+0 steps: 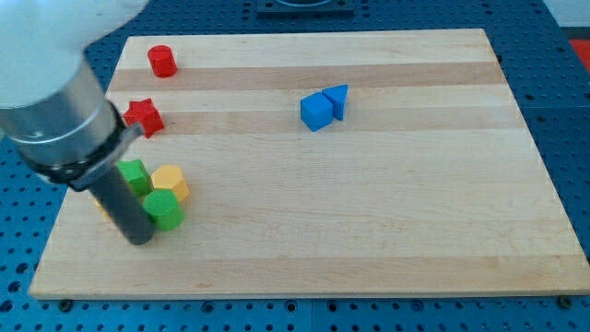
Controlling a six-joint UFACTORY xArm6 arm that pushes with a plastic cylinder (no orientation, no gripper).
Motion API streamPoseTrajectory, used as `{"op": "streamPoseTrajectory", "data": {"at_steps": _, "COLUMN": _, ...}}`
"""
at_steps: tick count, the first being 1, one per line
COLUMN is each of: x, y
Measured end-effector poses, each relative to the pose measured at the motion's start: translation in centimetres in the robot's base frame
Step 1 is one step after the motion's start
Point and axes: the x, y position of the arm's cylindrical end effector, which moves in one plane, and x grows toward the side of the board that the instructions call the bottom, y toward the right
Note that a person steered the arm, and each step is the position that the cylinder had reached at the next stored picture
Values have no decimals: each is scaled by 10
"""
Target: Keep the yellow hexagon horizontally at the right side of the red circle
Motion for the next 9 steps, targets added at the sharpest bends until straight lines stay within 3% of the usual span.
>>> {"op": "streamPoseTrajectory", "data": {"at_steps": 3, "x": -91, "y": 11}}
{"op": "streamPoseTrajectory", "data": {"at_steps": 7, "x": -258, "y": 12}}
{"op": "streamPoseTrajectory", "data": {"at_steps": 9, "x": -274, "y": 64}}
